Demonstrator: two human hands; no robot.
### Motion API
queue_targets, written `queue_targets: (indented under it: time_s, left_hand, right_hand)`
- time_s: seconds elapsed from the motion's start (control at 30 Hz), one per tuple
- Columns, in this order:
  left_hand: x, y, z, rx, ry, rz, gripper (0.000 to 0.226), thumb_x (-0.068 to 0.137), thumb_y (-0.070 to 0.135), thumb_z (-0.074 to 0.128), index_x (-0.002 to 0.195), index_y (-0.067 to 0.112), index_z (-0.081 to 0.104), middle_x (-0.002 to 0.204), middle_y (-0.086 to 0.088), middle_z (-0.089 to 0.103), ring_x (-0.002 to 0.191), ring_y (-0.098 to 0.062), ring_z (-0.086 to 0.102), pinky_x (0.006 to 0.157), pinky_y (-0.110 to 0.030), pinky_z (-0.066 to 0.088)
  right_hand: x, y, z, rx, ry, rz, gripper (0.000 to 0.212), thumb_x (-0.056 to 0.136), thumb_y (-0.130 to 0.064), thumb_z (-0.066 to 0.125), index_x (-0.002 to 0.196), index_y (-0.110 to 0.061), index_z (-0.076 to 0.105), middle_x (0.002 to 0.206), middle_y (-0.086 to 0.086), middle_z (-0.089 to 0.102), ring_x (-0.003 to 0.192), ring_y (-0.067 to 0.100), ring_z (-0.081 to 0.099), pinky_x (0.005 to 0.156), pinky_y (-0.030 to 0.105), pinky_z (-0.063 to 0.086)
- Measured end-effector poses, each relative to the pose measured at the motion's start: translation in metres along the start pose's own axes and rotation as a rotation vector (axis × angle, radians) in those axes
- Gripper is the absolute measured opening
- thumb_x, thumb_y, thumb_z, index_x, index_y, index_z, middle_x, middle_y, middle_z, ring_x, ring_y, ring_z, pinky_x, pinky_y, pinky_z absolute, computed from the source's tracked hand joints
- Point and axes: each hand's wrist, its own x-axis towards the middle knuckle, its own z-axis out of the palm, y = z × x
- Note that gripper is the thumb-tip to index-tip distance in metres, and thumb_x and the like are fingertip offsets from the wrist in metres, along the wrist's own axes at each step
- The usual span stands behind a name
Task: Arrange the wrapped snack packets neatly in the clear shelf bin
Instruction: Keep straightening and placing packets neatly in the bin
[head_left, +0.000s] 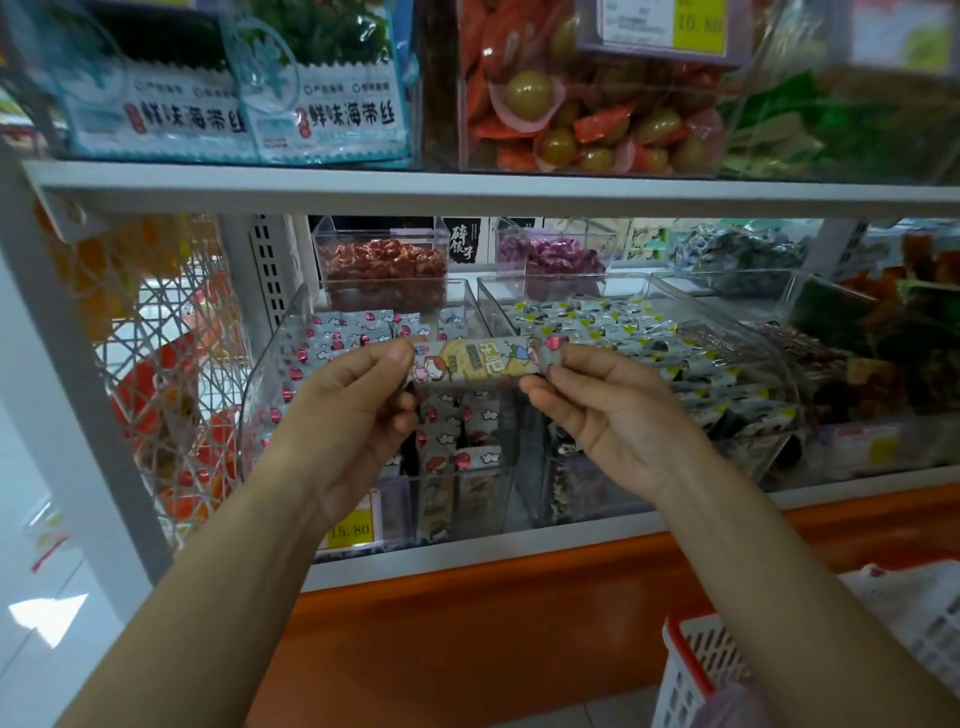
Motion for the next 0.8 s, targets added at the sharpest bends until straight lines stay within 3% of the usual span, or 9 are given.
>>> queue_targets:
  time_s: [0.07, 0.2, 0.33, 0.43, 0.53, 0.63, 0.7, 0.8]
  left_hand:
    - [0.001, -0.001, -0.001, -0.033, 0.009, -0.007, 0.014, 0.090, 0.013, 0.053, 0.089, 0.006, 0.066, 0.076, -0.001, 0.053, 0.050, -0.003, 0.045, 0.041, -0.011, 0.040]
    - [0.001, 0.001, -0.002, -0.083, 0.031, -0.032, 0.013, 0.089, 0.012, 0.054, 0.080, 0.011, 0.064, 0.074, -0.002, 0.050, 0.047, -0.003, 0.046, 0.040, -0.011, 0.040]
    - [0.000, 0.001, -0.002, -0.052, 0.024, -0.051, 0.019, 0.093, 0.012, 0.051, 0.077, 0.009, 0.061, 0.064, -0.002, 0.053, 0.049, -0.005, 0.053, 0.047, -0.014, 0.049]
    - [0.000, 0.001, 0.000, -0.025, 0.027, -0.033, 0.027, 0.092, 0.022, 0.054, 0.069, 0.009, 0.058, 0.057, 0.000, 0.055, 0.051, -0.008, 0.058, 0.052, -0.018, 0.053]
    - [-0.001, -0.002, 0.001, 0.090, -0.015, 0.016, 0.023, 0.088, 0.024, 0.057, 0.074, 0.006, 0.060, 0.072, -0.006, 0.055, 0.061, -0.010, 0.060, 0.058, -0.017, 0.053]
    - [-0.002, -0.003, 0.002, 0.141, -0.093, 0.037, 0.020, 0.087, 0.015, 0.056, 0.102, 0.006, 0.067, 0.100, -0.014, 0.062, 0.081, -0.017, 0.062, 0.066, -0.019, 0.054]
    - [-0.003, -0.003, 0.003, 0.112, -0.129, 0.047, 0.032, 0.079, 0.012, 0.060, 0.110, 0.014, 0.066, 0.103, -0.012, 0.066, 0.085, -0.018, 0.066, 0.070, -0.020, 0.055]
    - [-0.004, -0.004, 0.004, 0.172, -0.127, 0.101, 0.035, 0.072, 0.018, 0.063, 0.106, 0.024, 0.069, 0.102, -0.006, 0.068, 0.094, -0.018, 0.068, 0.077, -0.022, 0.055]
  right_hand:
    - [0.000, 0.000, 0.000, -0.004, -0.023, -0.005, 0.018, 0.084, 0.012, 0.048, 0.087, 0.003, 0.064, 0.074, 0.012, 0.073, 0.070, 0.019, 0.072, 0.056, 0.018, 0.055]
    - [0.000, 0.001, -0.001, -0.015, -0.018, -0.047, 0.023, 0.081, 0.010, 0.052, 0.097, -0.002, 0.062, 0.074, 0.008, 0.073, 0.070, 0.021, 0.072, 0.053, 0.019, 0.055]
    - [0.001, 0.004, -0.005, -0.221, 0.082, -0.209, 0.027, 0.085, 0.009, 0.054, 0.102, -0.012, 0.061, 0.065, -0.003, 0.067, 0.070, 0.020, 0.072, 0.051, 0.019, 0.054]
    - [0.001, 0.005, -0.006, -0.343, 0.140, -0.280, 0.028, 0.088, 0.006, 0.054, 0.108, -0.013, 0.062, 0.084, 0.004, 0.070, 0.075, 0.021, 0.072, 0.053, 0.019, 0.054]
    - [0.000, 0.007, -0.004, -0.346, 0.139, -0.308, 0.023, 0.092, -0.003, 0.053, 0.110, -0.013, 0.062, 0.102, 0.006, 0.068, 0.078, 0.021, 0.072, 0.055, 0.022, 0.055]
    - [-0.001, 0.008, -0.001, -0.326, 0.114, -0.315, 0.013, 0.091, -0.014, 0.057, 0.102, -0.015, 0.063, 0.095, -0.003, 0.067, 0.076, 0.018, 0.071, 0.054, 0.026, 0.056]
    - [-0.001, 0.010, -0.001, -0.401, 0.130, -0.336, 0.006, 0.089, -0.010, 0.060, 0.094, -0.013, 0.060, 0.093, 0.003, 0.062, 0.074, 0.011, 0.069, 0.056, 0.025, 0.057]
    - [0.002, 0.013, -0.002, -0.474, 0.151, -0.340, 0.014, 0.087, -0.001, 0.060, 0.087, -0.014, 0.056, 0.102, 0.011, 0.056, 0.080, 0.013, 0.067, 0.063, 0.027, 0.058]
